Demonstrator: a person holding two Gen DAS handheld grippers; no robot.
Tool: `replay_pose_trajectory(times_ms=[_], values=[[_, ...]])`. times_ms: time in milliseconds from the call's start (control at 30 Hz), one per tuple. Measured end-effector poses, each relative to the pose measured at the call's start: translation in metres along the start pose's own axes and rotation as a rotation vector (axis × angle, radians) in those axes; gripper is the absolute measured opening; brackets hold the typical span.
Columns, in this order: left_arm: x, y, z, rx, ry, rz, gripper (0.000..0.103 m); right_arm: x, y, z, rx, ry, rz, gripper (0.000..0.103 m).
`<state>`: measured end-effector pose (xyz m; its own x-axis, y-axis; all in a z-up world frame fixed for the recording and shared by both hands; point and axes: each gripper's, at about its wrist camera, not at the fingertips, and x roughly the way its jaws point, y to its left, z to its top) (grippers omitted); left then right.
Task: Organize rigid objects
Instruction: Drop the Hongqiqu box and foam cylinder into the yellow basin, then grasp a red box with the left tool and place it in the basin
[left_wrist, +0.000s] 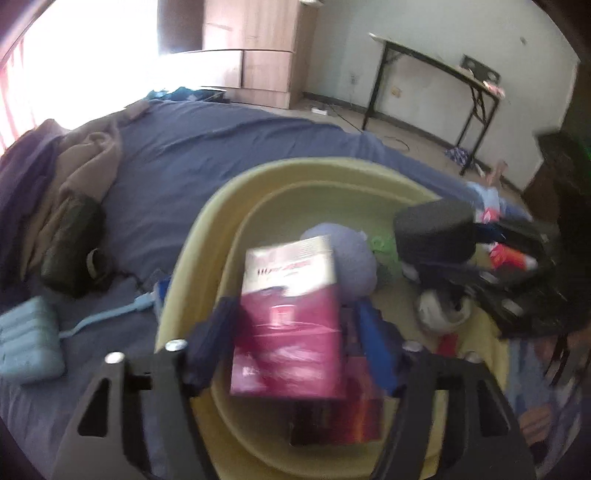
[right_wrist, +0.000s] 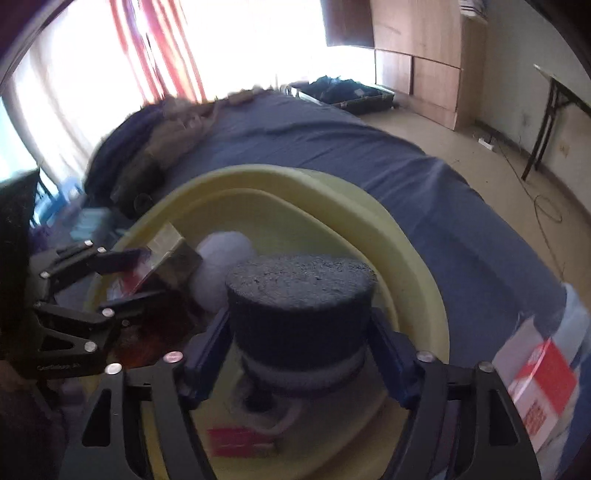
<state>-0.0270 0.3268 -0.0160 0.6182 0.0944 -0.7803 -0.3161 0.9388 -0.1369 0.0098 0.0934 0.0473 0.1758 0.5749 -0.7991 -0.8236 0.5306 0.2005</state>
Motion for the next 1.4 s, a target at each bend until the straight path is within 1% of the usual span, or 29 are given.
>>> replay_pose_trajectory(times_ms=[33,67,100,133,167,233,267,333,367,400,500,533,567,600,667,733,800,900,967,1033,1100,1133,1167,1200,1267,1300,1333,1367,1400], values=[[-0.013,-0.006,0.003,-0.009,-0.030,0.003,0.085,-0.019,0.000,-0.004,0.003,-0.056,0.014,0.098],[-0.023,-0.012,0.004,-0.012,-0.059,0.000,0.098,-0.040,-0.001,-0.008,0.021,-0.137,-0.006,0.103],[-0.041,-0.024,0.006,-0.018,-0.115,-0.020,0.103,-0.061,-0.005,-0.014,0.046,-0.214,-0.022,0.103],[-0.053,-0.035,0.006,-0.017,-0.156,-0.041,0.103,-0.081,-0.010,-0.021,0.065,-0.263,-0.036,0.103],[-0.064,-0.051,0.006,0.003,-0.177,-0.066,0.103,-0.107,-0.019,-0.033,0.077,-0.314,-0.092,0.103],[-0.076,-0.087,0.004,0.061,-0.194,-0.135,0.103,-0.144,-0.034,-0.055,0.088,-0.354,-0.183,0.103],[-0.078,-0.107,0.003,0.097,-0.192,-0.165,0.103,-0.170,-0.050,-0.074,0.105,-0.350,-0.257,0.103],[-0.071,-0.154,0.002,0.189,-0.150,-0.219,0.103,-0.206,-0.074,-0.104,0.143,-0.330,-0.324,0.103],[-0.063,-0.180,0.003,0.232,-0.119,-0.261,0.103,-0.230,-0.095,-0.128,0.190,-0.321,-0.380,0.103],[-0.054,-0.203,0.002,0.260,-0.090,-0.292,0.103,-0.246,-0.108,-0.146,0.225,-0.317,-0.431,0.103],[-0.028,-0.261,0.006,0.307,-0.007,-0.348,0.103,-0.291,-0.153,-0.207,0.358,-0.311,-0.580,0.103],[-0.016,-0.286,0.005,0.313,0.032,-0.393,0.103,-0.302,-0.171,-0.231,0.417,-0.306,-0.620,0.103],[-0.010,-0.298,0.006,0.306,0.057,-0.420,0.103,-0.304,-0.179,-0.245,0.454,-0.304,-0.632,0.103],[0.002,-0.318,0.007,0.289,0.106,-0.460,0.103,-0.307,-0.186,-0.256,0.480,-0.308,-0.630,0.103],[0.022,-0.355,0.010,0.255,0.187,-0.497,0.103,-0.304,-0.197,-0.274,0.504,-0.317,-0.598,0.103],[0.035,-0.381,0.016,0.260,0.217,-0.490,0.103,-0.291,-0.193,-0.276,0.490,-0.309,-0.582,0.103],[0.056,-0.406,0.023,0.251,0.255,-0.447,0.103,-0.283,-0.196,-0.282,0.456,-0.291,-0.583,0.103],[0.078,-0.427,0.026,0.249,0.333,-0.450,0.103,-0.273,-0.206,-0.284,0.422,-0.264,-0.597,0.103],[0.087,-0.434,0.025,0.239,0.355,-0.462,0.103,-0.265,-0.213,-0.281,0.411,-0.242,-0.604,0.103],[0.096,-0.442,0.023,0.262,0.378,-0.426,0.100,-0.250,-0.217,-0.275,0.407,-0.217,-0.610,0.102],[0.101,-0.441,0.023,0.256,0.386,-0.418,0.086,-0.244,-0.223,-0.272,0.408,-0.215,-0.624,0.097],[0.100,-0.440,0.025,0.250,0.378,-0.416,0.074,-0.245,-0.224,-0.270,0.413,-0.222,-0.635,0.095],[0.097,-0.438,0.027,0.252,0.369,-0.430,0.069,-0.243,-0.227,-0.268,0.418,-0.232,-0.646,0.084],[0.094,-0.434,0.029,0.251,0.364,-0.456,0.068,-0.242,-0.229,-0.266,0.415,-0.239,-0.642,0.066],[0.089,-0.426,0.035,0.231,0.363,-0.498,0.065,-0.239,-0.230,-0.265,0.412,-0.244,-0.630,0.067],[0.080,-0.418,0.037,0.230,0.349,-0.522,0.065,-0.240,-0.227,-0.265,0.405,-0.255,-0.626,0.066],[0.069,-0.412,0.039,0.232,0.330,-0.544,0.064,-0.244,-0.224,-0.266,0.395,-0.269,-0.623,0.066],[0.052,-0.402,0.041,0.231,0.306,-0.574,0.064,-0.251,-0.217,-0.267,0.377,-0.299,-0.640,0.066],[0.031,-0.388,0.042,0.232,0.269,-0.598,0.063,-0.256,-0.213,-0.266,0.363,-0.322,-0.642,0.066]])
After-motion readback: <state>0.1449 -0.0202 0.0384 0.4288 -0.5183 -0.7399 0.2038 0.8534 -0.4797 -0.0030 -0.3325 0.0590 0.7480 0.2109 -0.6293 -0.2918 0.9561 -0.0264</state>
